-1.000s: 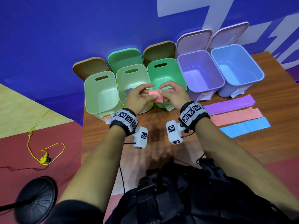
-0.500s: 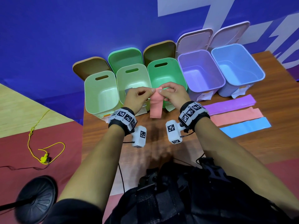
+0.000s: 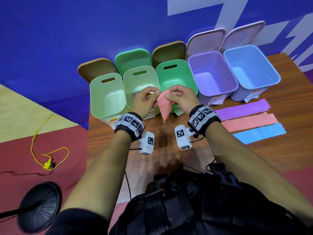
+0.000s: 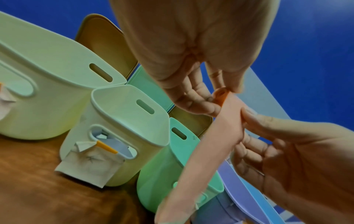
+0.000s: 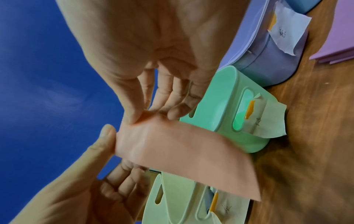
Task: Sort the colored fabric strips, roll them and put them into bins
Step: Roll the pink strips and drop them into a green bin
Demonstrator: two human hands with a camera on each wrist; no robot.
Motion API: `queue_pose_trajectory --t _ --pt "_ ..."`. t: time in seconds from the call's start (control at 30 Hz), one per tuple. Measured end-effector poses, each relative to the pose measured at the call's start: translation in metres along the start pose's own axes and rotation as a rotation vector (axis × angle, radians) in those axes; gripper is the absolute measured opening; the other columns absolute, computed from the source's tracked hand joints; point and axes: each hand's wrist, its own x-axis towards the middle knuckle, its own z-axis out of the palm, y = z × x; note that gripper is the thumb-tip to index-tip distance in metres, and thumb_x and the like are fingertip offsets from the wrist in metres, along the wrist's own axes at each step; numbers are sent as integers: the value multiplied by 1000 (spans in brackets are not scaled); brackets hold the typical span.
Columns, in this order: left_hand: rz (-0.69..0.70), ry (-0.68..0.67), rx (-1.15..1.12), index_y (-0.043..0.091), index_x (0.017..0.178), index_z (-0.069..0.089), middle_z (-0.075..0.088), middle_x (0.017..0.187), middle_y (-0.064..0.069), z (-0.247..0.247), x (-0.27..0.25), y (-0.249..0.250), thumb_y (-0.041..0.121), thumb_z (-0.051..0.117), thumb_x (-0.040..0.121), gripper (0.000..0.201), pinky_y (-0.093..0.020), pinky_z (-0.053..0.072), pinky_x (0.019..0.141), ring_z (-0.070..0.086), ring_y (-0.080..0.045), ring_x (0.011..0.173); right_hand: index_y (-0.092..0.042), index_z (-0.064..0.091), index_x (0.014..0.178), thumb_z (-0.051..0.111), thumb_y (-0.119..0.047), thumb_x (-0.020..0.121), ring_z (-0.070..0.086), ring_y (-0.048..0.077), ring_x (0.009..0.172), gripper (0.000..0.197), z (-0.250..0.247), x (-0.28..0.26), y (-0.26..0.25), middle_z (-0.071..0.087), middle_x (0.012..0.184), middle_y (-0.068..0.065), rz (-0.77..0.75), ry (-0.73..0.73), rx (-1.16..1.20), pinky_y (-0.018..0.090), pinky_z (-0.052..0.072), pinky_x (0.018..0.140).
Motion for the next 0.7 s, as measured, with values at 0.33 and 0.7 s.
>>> queue_pose_trajectory --t 0.33,0.7 --pt "1 6 -28 5 94 73 68 80 -13 0 -1 2 8 69 90 7 -40 55 79 61 -18 74 -14 66 108 73 -9 87 63 19 80 23 -2 -1 2 69 91 10 -2 -6 7 32 54 76" --pt "-22 -50 -73 3 101 73 73 88 -10 0 1 3 13 73 88 16 -32 59 82 68 -14 80 -16 63 89 75 -16 88 63 17 70 12 -2 2 1 69 86 10 38 29 -25 33 55 77"
